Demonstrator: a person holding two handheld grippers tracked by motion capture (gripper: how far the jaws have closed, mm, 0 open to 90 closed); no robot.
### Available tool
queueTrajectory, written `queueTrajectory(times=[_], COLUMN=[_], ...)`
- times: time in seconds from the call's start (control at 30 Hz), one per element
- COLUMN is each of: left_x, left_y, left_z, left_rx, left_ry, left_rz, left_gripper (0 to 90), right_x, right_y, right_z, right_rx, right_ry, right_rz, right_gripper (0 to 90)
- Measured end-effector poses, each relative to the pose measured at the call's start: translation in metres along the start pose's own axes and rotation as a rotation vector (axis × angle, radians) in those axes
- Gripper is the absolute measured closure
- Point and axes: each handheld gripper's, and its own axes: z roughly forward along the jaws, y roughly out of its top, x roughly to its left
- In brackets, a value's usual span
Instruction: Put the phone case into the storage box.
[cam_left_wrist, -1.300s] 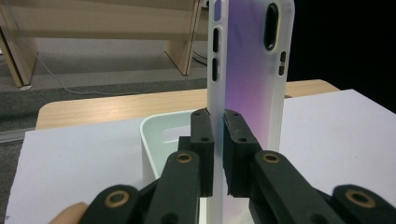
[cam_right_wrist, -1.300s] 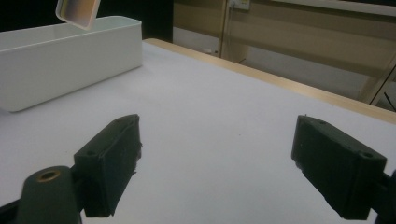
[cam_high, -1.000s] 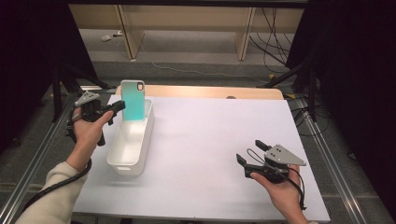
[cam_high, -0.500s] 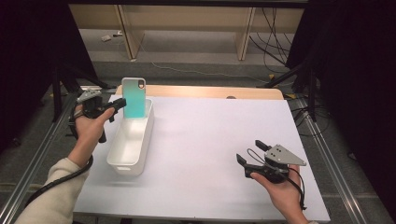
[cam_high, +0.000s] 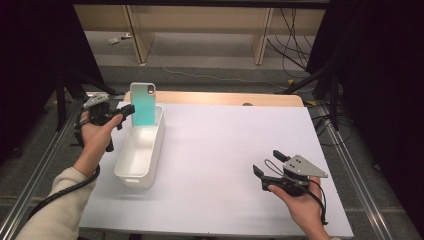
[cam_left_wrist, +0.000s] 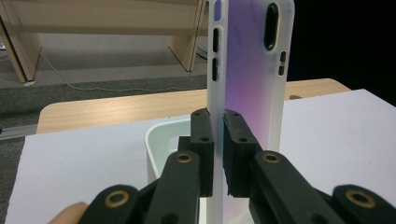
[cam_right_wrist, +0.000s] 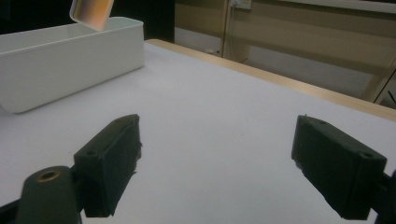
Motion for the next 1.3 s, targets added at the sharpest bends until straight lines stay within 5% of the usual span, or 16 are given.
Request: queueTrajectory(times=[1.3], left_x=[0.0], left_y=[0.006], left_z=[0.02], left_rx=[0.016], left_ry=[0.025], left_rz=[0.005], left_gripper=[83.6], right_x=[0.0], right_y=[-0.001], right_z=[0.0], right_rx=[0.006], right_ry=[0.0], right_rz=[0.005], right_gripper=[16.9])
